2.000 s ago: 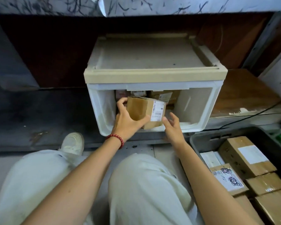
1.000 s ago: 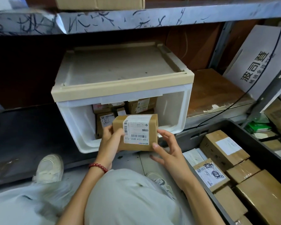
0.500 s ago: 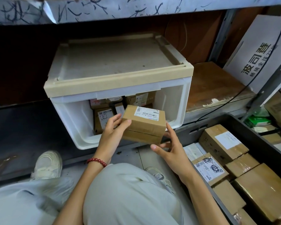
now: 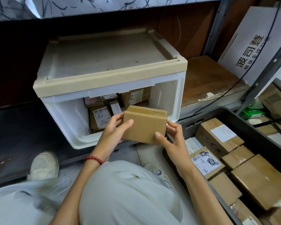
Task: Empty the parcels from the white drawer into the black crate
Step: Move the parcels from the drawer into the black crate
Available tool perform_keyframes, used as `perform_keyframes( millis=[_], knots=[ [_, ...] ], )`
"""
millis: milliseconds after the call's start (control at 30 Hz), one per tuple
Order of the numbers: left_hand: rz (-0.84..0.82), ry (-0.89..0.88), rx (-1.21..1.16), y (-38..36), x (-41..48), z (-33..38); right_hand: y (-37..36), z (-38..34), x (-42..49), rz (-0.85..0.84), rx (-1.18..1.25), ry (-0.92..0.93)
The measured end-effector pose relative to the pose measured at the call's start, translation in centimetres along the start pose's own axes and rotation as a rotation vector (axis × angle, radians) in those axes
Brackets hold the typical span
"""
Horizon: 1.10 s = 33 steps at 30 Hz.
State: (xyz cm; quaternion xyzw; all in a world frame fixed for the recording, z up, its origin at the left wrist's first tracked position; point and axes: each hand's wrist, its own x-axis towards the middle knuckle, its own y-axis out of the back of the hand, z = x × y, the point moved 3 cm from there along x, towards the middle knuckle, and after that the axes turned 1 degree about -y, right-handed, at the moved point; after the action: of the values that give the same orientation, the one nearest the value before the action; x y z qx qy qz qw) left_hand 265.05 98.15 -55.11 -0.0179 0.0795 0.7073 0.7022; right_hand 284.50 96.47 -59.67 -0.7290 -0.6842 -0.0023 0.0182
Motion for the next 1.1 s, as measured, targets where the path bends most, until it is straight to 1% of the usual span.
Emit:
perform_keyframes(
  millis=[100,167,333,433,500,567,667,767,900,1000,1033,1100],
  knots=[
    [-0.083,-0.009,0.049,-0.9,0.3,0.4,0.9,-0.5,-0.1,0.043,0.136,-0.051],
    [-0.116,-0.048,0.137,-1.6,0.7,1.2,1.8,-0.5,-0.4,0.063,0.167,-0.074],
    [-0.236,-0.225,0.460,-5.2,2.1,4.8,4.7,-0.5,-1.0,0.161,0.207,-0.104],
    [-0.295,-0.339,0.644,-9.0,3.3,6.6,7.0,-0.6,-1.5,0.263,0.243,-0.122],
    [-0.335,-0.384,0.701,-11.8,3.8,7.2,8.5,-0.4,-1.9,0.345,0.264,-0.131],
    [-0.370,-0.387,0.709,-14.6,4.2,7.1,10.1,-0.2,-2.3,0.421,0.277,-0.148],
    [-0.412,-0.365,0.626,-18.4,4.8,6.1,12.6,0.5,-2.9,0.507,0.272,-0.179],
    [-0.406,-0.389,0.589,-21.3,5.1,4.2,14.6,1.5,-3.6,0.591,0.285,-0.210],
    [-0.371,-0.375,0.653,-24.3,5.3,2.0,15.7,3.5,-3.6,0.678,0.408,-0.300],
    [-0.374,-0.351,0.655,-25.6,5.8,1.1,15.9,5.0,-2.9,0.702,0.588,-0.356],
    [-0.388,-0.349,0.665,-25.8,6.1,0.7,16.1,5.4,-2.6,0.712,0.603,-0.373],
    [-0.418,-0.330,0.720,-25.6,6.7,-0.4,17.1,5.7,-2.0,0.753,0.520,-0.400]
  ],
)
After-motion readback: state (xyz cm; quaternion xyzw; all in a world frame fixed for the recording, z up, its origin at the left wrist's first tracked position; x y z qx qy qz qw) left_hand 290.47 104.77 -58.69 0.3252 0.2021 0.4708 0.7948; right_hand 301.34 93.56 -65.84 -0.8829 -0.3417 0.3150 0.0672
